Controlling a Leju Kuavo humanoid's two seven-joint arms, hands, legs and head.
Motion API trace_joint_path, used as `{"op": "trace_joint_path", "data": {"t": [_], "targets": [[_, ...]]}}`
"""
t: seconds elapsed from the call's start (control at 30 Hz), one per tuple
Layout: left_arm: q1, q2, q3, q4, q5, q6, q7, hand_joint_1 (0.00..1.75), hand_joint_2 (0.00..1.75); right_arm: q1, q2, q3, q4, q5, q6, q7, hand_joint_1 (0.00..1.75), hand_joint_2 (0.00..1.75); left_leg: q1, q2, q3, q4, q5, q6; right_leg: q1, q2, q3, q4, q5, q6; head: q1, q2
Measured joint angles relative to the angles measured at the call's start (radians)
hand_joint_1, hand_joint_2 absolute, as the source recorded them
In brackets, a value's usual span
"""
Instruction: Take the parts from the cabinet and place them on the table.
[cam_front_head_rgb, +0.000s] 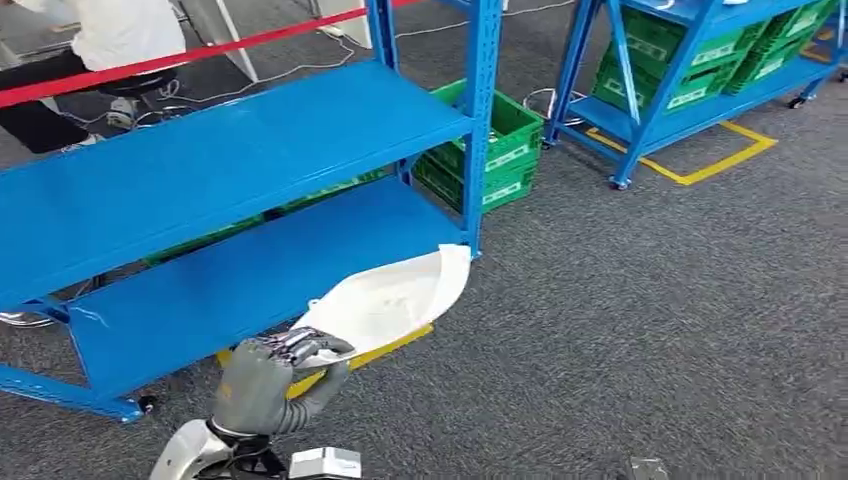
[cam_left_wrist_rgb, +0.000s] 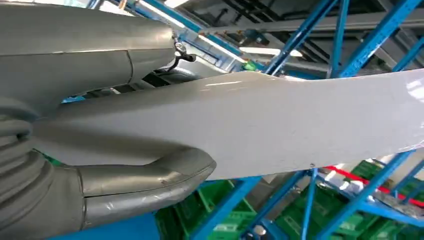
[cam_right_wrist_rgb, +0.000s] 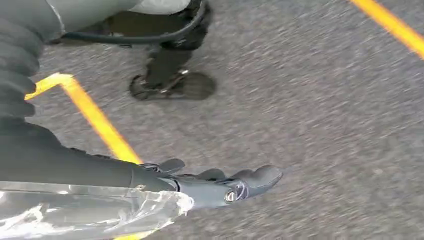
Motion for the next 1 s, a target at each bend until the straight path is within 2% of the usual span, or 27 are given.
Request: {"op": "trace_joint_path", "data": {"t": [0.03,0.07,0.1,0.13,0.2,0.23,0.27,0.3,0.37,0.4,0.43,0.47,0.5,0.53,0.57,0.6,0.63,0.7,0.73,0.77,0.8,0.83,0.87,0.9,0.93,0.97,1.0], "targets": [[0.0,0.0,0.0,0.0,0.005,0.002,0.0,1.75,1.75,0.0,0.0,0.0,0.0,0.0,0.0,0.0,0.0,1.75,-0.002,-0.011,0.057,-0.08,0.031,0.01,0.0,0.012,-0.013,0.0,0.013,0.001,0.0,0.0],[-0.001,0.0,0.0,0.0,0.01,0.004,0.0,1.75,1.75,-0.001,0.0,0.0,0.0,0.0,0.0,0.0,0.0,1.75,-0.003,-0.053,0.118,-0.167,0.038,0.019,-0.003,0.023,-0.024,0.0,0.025,0.003,0.0,0.0],[0.0,0.0,0.0,0.0,0.013,0.006,0.0,1.75,1.75,-0.003,0.0,-0.001,0.0,0.0,0.0,0.0,0.0,1.75,-0.002,-0.073,0.152,-0.233,0.019,0.023,0.005,0.029,-0.036,0.001,0.035,0.008,0.0,0.0],[-0.001,0.0,0.0,0.001,0.014,0.008,-0.002,1.75,1.75,-0.003,0.0,-0.001,0.0,0.0,-0.001,0.001,0.0,1.75,-0.001,-0.071,0.158,-0.251,0.014,0.011,0.001,0.039,-0.041,-0.003,0.05,0.013,0.001,0.0],[0.001,0.0,0.001,0.003,0.016,0.01,-0.003,1.75,1.75,0.006,0.0,-0.003,0.0,-0.001,-0.001,0.002,0.0,1.75,-0.006,-0.056,0.147,-0.247,0.031,0.013,-0.004,0.058,-0.043,-0.023,0.077,0.029,-0.001,0.0],[0.001,0.0,0.002,0.004,0.018,0.011,-0.003,1.75,1.75,0.011,-0.001,-0.004,0.0,-0.002,-0.002,0.002,0.0,1.75,0.002,-0.039,0.136,-0.257,0.043,0.018,0.002,0.071,-0.046,-0.028,0.088,0.036,0.003,0.0],[-0.001,0.0,0.002,0.005,0.023,0.011,-0.003,1.75,1.75,0.012,-0.002,-0.005,0.0,-0.001,-0.002,0.003,0.0,1.75,0.004,-0.024,0.133,-0.258,0.054,0.023,0.006,0.029,-0.059,-0.016,0.053,0.04,0.003,0.0],[0.001,-0.001,0.002,0.006,0.022,0.013,-0.003,1.75,1.75,0.012,-0.002,-0.006,0.0,-0.002,-0.002,0.003,0.0,1.75,0.004,-0.014,0.125,-0.258,0.062,0.032,0.005,-0.005,-0.075,0.029,-0.006,0.042,0.012,0.0],[0.004,0.0,0.004,0.007,0.022,0.013,-0.003,1.75,1.75,0.007,-0.002,-0.006,0.0,-0.002,-0.001,0.003,0.0,1.75,-0.001,0.013,0.107,-0.256,0.077,0.036,0.002,-0.033,-0.109,0.186,-0.117,0.05,0.013,0.0],[0.004,0.0,0.004,0.009,0.022,0.014,-0.003,1.75,1.75,0.006,-0.002,-0.006,0.001,0.0,-0.001,0.003,0.0,1.75,-0.002,0.026,0.096,-0.255,0.086,0.037,0.0,-0.039,-0.118,0.259,-0.146,0.053,0.014,0.0],[0.004,0.0,0.005,0.01,0.026,0.014,-0.003,1.75,1.75,0.006,-0.002,-0.006,0.001,0.0,-0.001,0.003,0.0,1.75,-0.003,0.039,0.084,-0.253,0.095,0.037,-0.001,-0.04,-0.113,0.298,-0.138,0.055,0.013,0.0],[0.004,0.0,0.005,0.011,0.031,0.015,-0.005,1.75,1.75,0.007,-0.002,-0.006,0.001,-0.001,-0.001,0.003,0.0,1.75,-0.005,0.05,0.071,-0.25,0.103,0.036,-0.002,-0.04,-0.088,0.294,-0.106,0.056,0.014,0.0],[0.004,0.0,0.006,0.011,0.034,0.015,-0.006,1.75,1.75,0.007,-0.002,-0.006,0.001,-0.002,-0.001,0.003,0.0,1.75,-0.005,0.06,0.059,-0.247,0.11,0.034,-0.003,-0.043,-0.046,0.255,-0.07,0.056,0.013,0.0],[0.003,0.0,0.007,0.011,0.035,0.016,-0.008,1.75,1.75,0.006,-0.002,-0.007,0.001,-0.002,-0.001,0.003,0.0,1.75,-0.006,0.069,0.047,-0.244,0.118,0.031,-0.002,-0.055,0.018,0.18,-0.047,0.054,0.013,0.0],[0.003,0.0,0.008,0.011,0.042,0.016,-0.012,1.75,1.75,0.004,-0.002,-0.007,0.001,-0.002,-0.001,0.002,0.0,1.75,-0.008,0.075,0.04,-0.24,0.125,0.027,-0.002,-0.079,0.089,0.09,-0.051,0.052,0.013,0.0],[0.004,-0.001,0.009,0.011,0.047,0.017,-0.015,1.75,1.75,-0.003,-0.002,-0.008,0.0,-0.003,-0.001,0.001,0.0,1.75,-0.015,0.084,0.032,-0.237,0.131,0.021,0.007,-0.112,0.157,-0.011,-0.099,0.054,0.015,0.0],[0.002,0.0,0.01,0.011,0.052,0.018,-0.018,1.75,1.75,-0.008,-0.002,-0.008,0.0,-0.003,-0.001,-0.001,0.0,1.75,-0.014,0.093,0.033,-0.237,0.139,0.018,0.01,-0.105,0.163,-0.03,-0.101,0.036,0.007,0.0],[-0.004,-0.002,0.01,0.012,0.052,0.018,-0.023,1.75,1.75,-0.007,-0.002,-0.012,0.001,-0.005,0.0,-0.003,0.0,1.75,-0.008,0.109,0.031,-0.239,0.156,0.011,0.015,-0.084,0.137,-0.03,-0.087,0.026,0.01,0.0],[-0.004,-0.002,0.01,0.013,0.052,0.018,-0.023,1.75,1.75,-0.004,-0.002,-0.013,0.001,-0.005,0.0,-0.002,0.0,1.75,-0.008,0.115,0.028,-0.239,0.163,0.005,0.014,-0.078,0.127,-0.033,-0.077,0.015,0.011,0.0],[-0.005,-0.001,0.01,0.014,0.056,0.018,-0.026,1.75,1.75,-0.003,-0.002,-0.014,0.001,-0.005,0.0,-0.003,0.0,1.75,-0.004,0.088,0.02,-0.233,0.142,-0.006,0.008,-0.072,0.119,-0.035,-0.063,0.003,0.011,0.0],[-0.004,-0.001,0.01,0.014,0.059,0.018,-0.027,1.75,1.75,-0.003,-0.003,-0.016,0.001,-0.006,0.0,-0.003,0.0,1.75,-0.003,0.042,0.009,-0.204,0.083,-0.014,0.006,-0.064,0.109,-0.035,-0.049,-0.004,0.008,0.0],[-0.004,0.0,0.01,0.015,0.066,0.018,-0.031,1.75,1.75,-0.007,-0.004,-0.018,0.001,-0.006,0.0,-0.005,0.0,1.75,-0.001,0.02,-0.007,-0.14,0.014,-0.017,0.005,-0.055,0.09,-0.035,-0.033,-0.009,0.007,0.0],[-0.005,0.0,0.01,0.016,0.068,0.018,-0.034,1.75,1.75,-0.009,-0.004,-0.019,0.001,-0.008,0.0,-0.006,0.0,1.75,0.0,0.011,-0.026,-0.06,-0.045,-0.019,0.005,-0.043,0.07,-0.035,-0.017,-0.01,0.006,0.0],[-0.007,0.0,0.01,0.019,0.071,0.018,-0.039,1.75,1.75,-0.009,-0.004,-0.021,0.001,-0.009,0.0,-0.008,0.0,1.75,0.0,0.008,-0.039,0.009,-0.08,-0.018,0.005,-0.032,0.052,-0.034,-0.003,-0.01,0.006,0.0],[-0.008,0.0,0.011,0.021,0.072,0.017,-0.042,1.75,1.75,-0.008,-0.004,-0.022,0.001,-0.01,0.0,-0.009,0.0,1.75,0.0,0.005,-0.04,0.053,-0.086,-0.017,0.005,-0.022,0.034,-0.034,0.012,-0.01,0.006,0.0],[-0.008,0.0,0.011,0.022,0.075,0.017,-0.042,1.75,1.75,-0.006,-0.004,-0.023,0.001,-0.011,0.0,-0.01,0.0,1.75,0.0,0.004,-0.025,0.058,-0.062,-0.015,0.005,-0.012,0.015,-0.034,0.027,-0.009,0.006,0.0],[-0.009,0.0,0.011,0.022,0.076,0.017,-0.042,1.75,1.75,-0.006,-0.004,-0.023,0.001,-0.012,0.0,-0.01,0.0,1.75,0.0,0.003,0.005,0.032,-0.02,-0.011,0.005,-0.001,-0.005,-0.034,0.042,-0.007,0.006,0.0]]}}
